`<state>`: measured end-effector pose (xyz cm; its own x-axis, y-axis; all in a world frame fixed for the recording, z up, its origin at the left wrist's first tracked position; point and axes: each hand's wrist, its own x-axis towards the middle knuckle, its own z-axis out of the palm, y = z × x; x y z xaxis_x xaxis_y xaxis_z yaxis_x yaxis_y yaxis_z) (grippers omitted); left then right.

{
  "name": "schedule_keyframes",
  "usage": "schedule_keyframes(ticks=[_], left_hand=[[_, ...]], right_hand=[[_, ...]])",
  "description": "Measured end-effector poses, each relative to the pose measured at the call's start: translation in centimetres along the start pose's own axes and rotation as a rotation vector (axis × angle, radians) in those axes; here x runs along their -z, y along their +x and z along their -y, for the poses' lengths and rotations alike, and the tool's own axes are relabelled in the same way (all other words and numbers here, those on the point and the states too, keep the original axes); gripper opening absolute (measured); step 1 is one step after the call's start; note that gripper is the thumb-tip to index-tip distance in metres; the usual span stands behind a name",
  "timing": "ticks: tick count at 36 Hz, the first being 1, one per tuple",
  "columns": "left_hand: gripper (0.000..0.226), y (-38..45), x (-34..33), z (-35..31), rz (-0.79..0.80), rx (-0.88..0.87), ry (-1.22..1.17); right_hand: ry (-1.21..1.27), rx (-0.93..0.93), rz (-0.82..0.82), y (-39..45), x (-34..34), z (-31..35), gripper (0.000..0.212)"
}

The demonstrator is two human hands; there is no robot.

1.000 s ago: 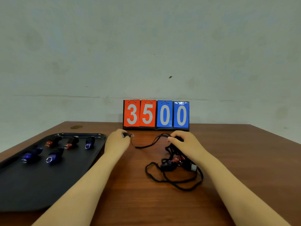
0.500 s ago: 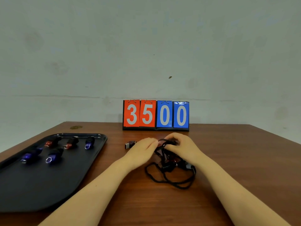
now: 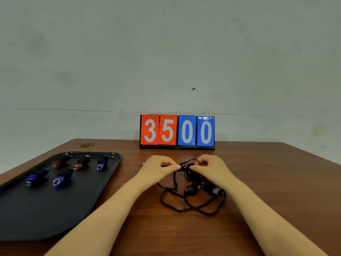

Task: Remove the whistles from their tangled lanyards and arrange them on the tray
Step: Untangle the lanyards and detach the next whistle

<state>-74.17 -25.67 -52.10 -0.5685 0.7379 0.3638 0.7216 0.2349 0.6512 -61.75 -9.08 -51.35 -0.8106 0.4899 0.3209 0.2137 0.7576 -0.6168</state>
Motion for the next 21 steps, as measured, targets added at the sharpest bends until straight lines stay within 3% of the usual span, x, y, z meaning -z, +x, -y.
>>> schedule_keyframes(ticks=[3,9,17,19,21], left_hand=[[0.009,0.0,0.2,-0.2,-0.038,0.01,0.026],[0.021,0.5,0.2,0.1,-0.104,0.079,0.068],[0.031,1.3,0.1,0.0,-0.234,0.238,-0.336],[0.028,1.4,0.3,0.2,-0.311,0.288,-0.393],[0.025,1.4,0.6,0.3,-0.365,0.315,-0.43]], right_hand=[[0.056,-0.016,0.028,0.0,0.2,0.0,0.015],[0.416,-0.132,0.022,0.0,0.4,0.7,0.022],[1.516,-0.312,-0.077,0.8,2.1,0.0,0.012],[1.643,-0.385,-0.138,0.9,2.5,-0.4,0.019],[1.577,-0.423,-0.19,1.2,2.6,-1.1,0.025]])
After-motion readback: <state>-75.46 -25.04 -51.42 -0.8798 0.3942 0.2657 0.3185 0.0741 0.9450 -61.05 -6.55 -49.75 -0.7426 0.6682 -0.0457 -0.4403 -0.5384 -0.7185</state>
